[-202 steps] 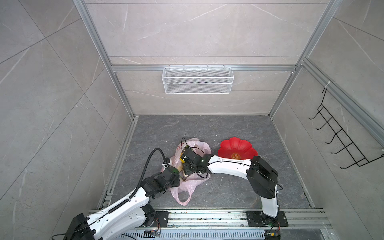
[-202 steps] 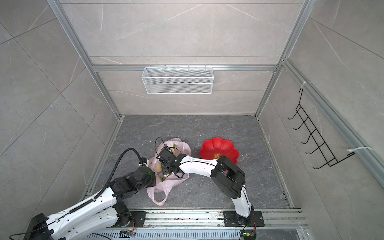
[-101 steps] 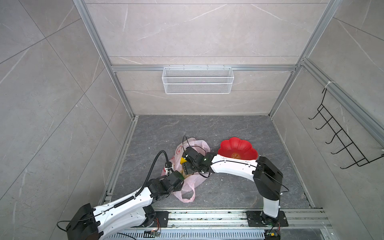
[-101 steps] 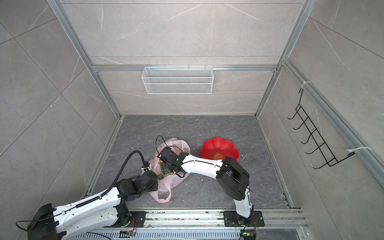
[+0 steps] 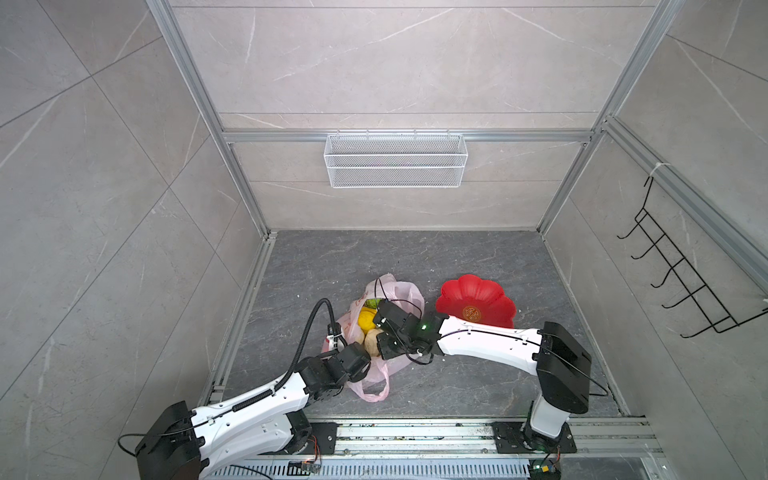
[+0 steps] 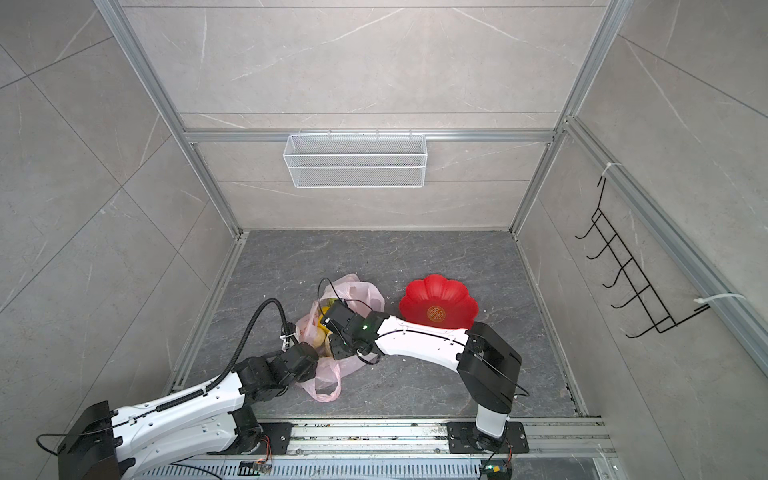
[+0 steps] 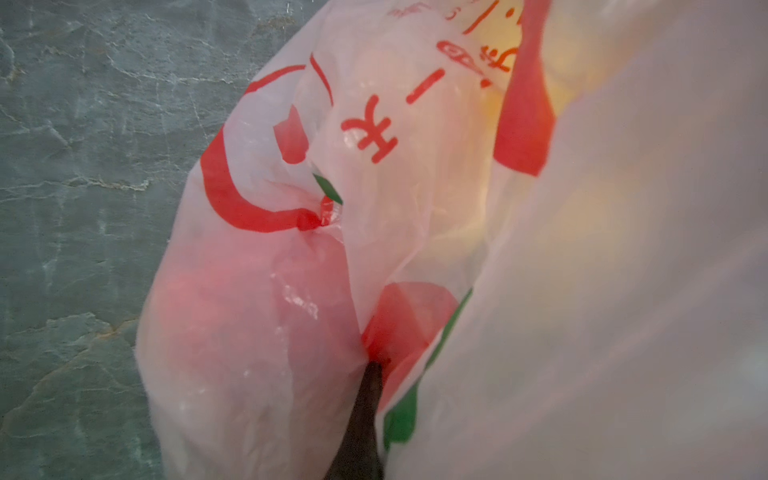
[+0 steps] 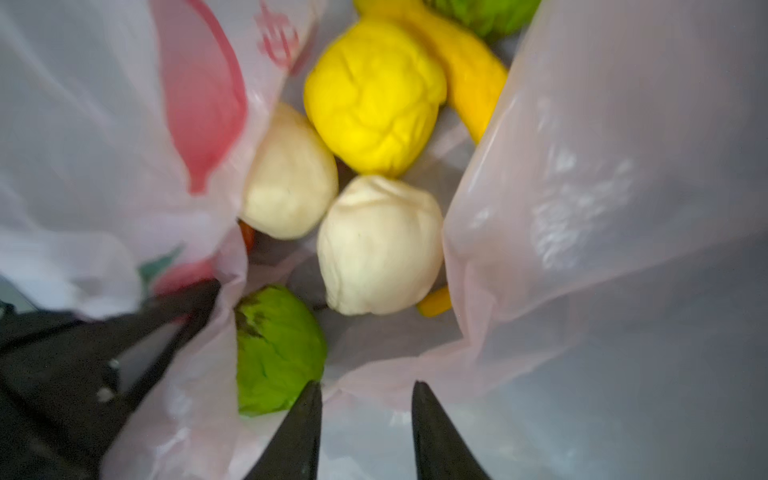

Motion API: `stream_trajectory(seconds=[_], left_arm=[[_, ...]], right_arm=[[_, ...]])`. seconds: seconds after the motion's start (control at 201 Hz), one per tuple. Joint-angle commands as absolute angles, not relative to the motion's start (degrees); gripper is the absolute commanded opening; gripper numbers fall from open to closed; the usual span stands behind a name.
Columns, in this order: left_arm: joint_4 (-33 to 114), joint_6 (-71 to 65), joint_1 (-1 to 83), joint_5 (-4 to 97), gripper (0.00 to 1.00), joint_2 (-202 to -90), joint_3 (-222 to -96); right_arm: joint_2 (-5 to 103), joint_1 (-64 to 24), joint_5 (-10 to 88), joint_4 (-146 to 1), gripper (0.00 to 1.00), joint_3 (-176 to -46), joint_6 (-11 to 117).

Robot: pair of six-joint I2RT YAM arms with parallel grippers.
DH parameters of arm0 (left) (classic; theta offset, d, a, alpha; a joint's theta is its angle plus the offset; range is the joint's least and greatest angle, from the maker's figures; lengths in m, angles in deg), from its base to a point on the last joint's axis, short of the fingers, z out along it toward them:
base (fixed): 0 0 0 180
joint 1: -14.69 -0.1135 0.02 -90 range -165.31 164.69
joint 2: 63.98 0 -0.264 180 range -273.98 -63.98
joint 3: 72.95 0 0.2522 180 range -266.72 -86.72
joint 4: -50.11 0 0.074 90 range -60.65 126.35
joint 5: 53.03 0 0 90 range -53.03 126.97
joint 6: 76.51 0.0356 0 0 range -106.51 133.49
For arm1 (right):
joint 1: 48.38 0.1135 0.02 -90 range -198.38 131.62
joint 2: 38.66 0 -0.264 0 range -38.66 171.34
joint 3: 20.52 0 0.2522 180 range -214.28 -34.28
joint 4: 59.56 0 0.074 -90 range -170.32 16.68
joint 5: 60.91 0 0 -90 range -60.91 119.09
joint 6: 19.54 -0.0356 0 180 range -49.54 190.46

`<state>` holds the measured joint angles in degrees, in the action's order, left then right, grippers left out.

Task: Take the fake fruits out of the plastic bag

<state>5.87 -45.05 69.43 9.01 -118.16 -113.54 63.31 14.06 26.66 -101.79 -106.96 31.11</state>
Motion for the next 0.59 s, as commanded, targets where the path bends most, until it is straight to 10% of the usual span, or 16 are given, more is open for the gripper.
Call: stream_trajectory(seconds=[0.0, 0.587], left_arm=[[5.37, -45.99, 69.71, 7.44, 0.0, -118.29, -115.93], [7.6, -47.06, 70.41, 8.54, 0.0, -120.25, -112.47]], right_arm=[[61.74, 14.49, 27.35, -101.93, 0.39, -102.38, 27.57], [54.09, 13.77, 20.27, -112.08, 0.39, -105.58, 31.65]])
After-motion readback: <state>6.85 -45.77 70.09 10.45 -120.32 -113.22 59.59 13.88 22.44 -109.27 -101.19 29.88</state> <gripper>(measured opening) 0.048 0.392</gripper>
